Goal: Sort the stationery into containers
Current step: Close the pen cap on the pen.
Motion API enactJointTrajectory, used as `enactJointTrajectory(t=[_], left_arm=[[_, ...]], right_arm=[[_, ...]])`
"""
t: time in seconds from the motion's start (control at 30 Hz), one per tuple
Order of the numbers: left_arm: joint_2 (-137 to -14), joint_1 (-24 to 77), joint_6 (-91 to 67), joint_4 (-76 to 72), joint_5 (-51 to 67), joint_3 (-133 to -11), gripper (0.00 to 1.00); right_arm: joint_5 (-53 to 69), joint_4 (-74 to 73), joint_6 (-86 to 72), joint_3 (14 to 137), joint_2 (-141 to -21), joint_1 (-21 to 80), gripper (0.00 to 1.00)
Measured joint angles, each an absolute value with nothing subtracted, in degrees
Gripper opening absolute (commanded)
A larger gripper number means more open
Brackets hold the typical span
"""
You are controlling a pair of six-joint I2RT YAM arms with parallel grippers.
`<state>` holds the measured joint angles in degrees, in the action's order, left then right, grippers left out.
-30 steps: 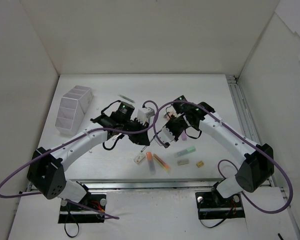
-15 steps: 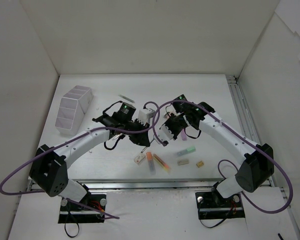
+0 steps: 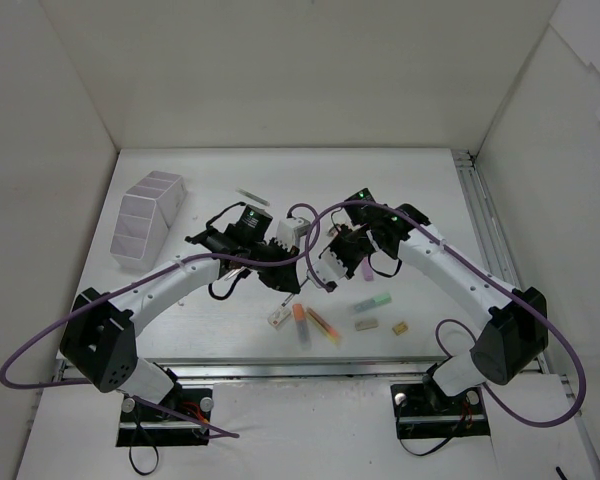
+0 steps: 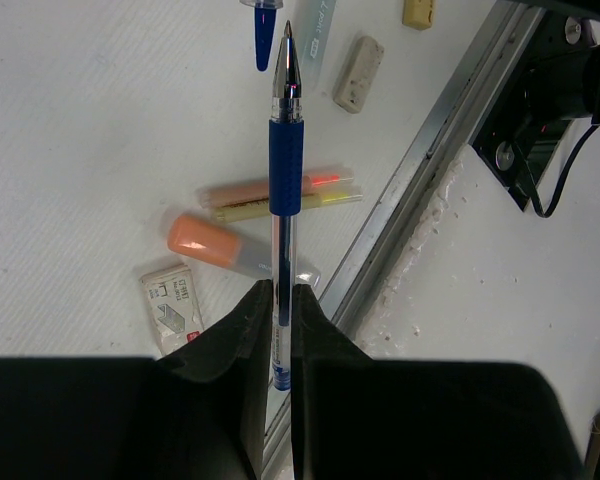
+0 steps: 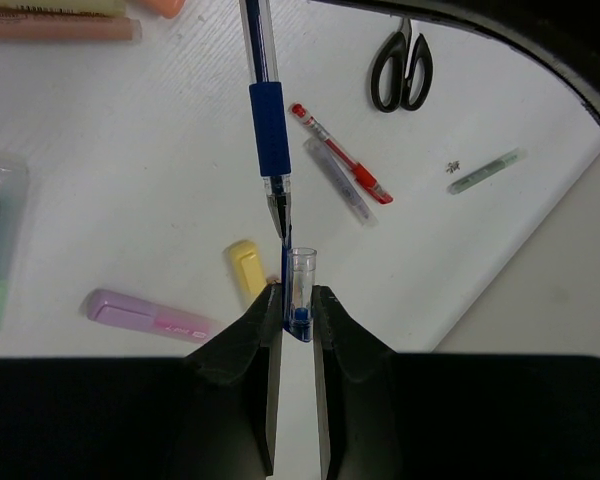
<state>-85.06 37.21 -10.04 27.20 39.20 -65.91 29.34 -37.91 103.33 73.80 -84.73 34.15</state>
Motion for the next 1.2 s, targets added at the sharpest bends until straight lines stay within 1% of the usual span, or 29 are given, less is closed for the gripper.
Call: enactJointTrajectory(t=[0.77,1.2], left_arm=[[-86.1,37.2,-10.1,27.1,41.1,-65.9,0.0],[-86.3,37.2,-10.1,27.1,41.3,-65.9,0.0]], right_arm=[[27.3,-37.6,105.1,71.8,-82.5,34.7,0.0],[24.0,-37.4,105.4,71.0,-82.2,38.3,0.0]])
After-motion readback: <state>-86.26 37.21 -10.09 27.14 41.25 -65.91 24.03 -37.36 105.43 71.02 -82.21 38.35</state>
